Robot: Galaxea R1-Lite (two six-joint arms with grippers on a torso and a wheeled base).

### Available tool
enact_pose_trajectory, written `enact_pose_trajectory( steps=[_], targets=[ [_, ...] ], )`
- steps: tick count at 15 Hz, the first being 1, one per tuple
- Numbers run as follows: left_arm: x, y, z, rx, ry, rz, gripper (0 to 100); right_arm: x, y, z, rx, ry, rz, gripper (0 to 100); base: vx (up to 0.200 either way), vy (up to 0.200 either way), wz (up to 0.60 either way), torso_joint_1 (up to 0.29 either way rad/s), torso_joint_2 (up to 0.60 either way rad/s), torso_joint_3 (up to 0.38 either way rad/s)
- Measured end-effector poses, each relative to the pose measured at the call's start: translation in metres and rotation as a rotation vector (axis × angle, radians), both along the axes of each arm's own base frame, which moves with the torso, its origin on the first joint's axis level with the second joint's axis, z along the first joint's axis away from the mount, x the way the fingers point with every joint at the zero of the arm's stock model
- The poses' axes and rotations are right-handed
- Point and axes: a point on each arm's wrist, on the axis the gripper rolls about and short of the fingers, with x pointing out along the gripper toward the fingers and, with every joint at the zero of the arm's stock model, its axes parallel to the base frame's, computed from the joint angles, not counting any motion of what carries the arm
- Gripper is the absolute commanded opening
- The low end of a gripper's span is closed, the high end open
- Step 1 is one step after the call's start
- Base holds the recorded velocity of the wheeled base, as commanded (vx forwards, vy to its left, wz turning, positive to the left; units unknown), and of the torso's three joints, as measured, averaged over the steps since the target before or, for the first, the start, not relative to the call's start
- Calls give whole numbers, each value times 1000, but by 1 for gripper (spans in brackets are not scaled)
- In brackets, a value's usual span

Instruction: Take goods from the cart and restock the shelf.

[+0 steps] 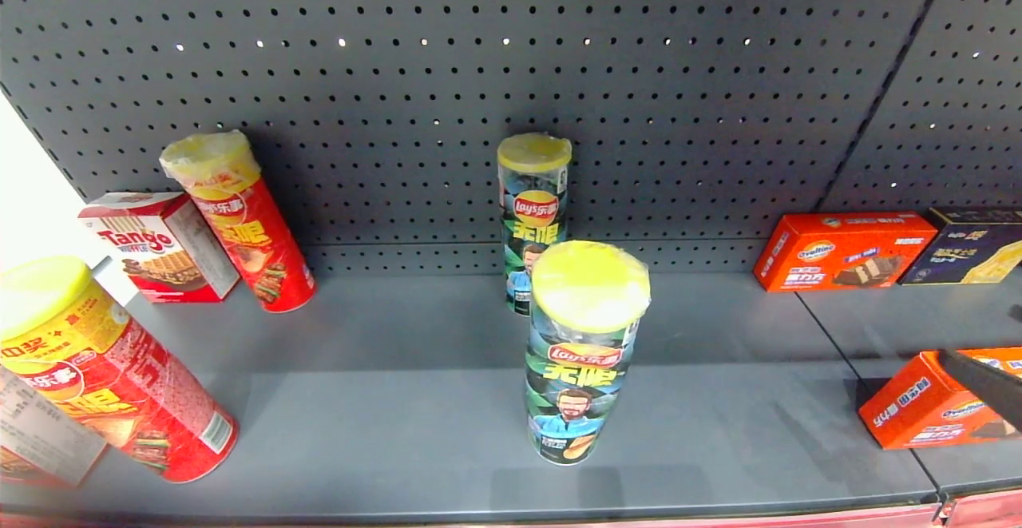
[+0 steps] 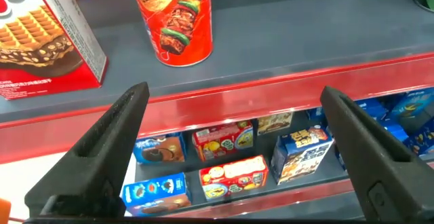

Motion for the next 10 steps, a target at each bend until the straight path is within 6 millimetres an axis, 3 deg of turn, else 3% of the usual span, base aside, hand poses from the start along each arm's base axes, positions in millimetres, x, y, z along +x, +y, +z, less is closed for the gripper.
enact_pose_trajectory(
  steps=[2, 5, 10],
  targets=[
    [0, 0, 0, 0, 0, -1, 100, 28, 20, -1, -21, 41, 86, 100, 0, 0, 0, 0, 0, 0],
    [0, 0, 0, 0, 0, 0, 100, 55, 49, -5, -74, 97, 192, 100, 0, 0, 0, 0, 0, 0],
    [0, 0, 0, 0, 1, -1, 100, 68, 86, -21, -139, 176, 333, 100, 0, 0, 0, 0, 0, 0]
  ],
)
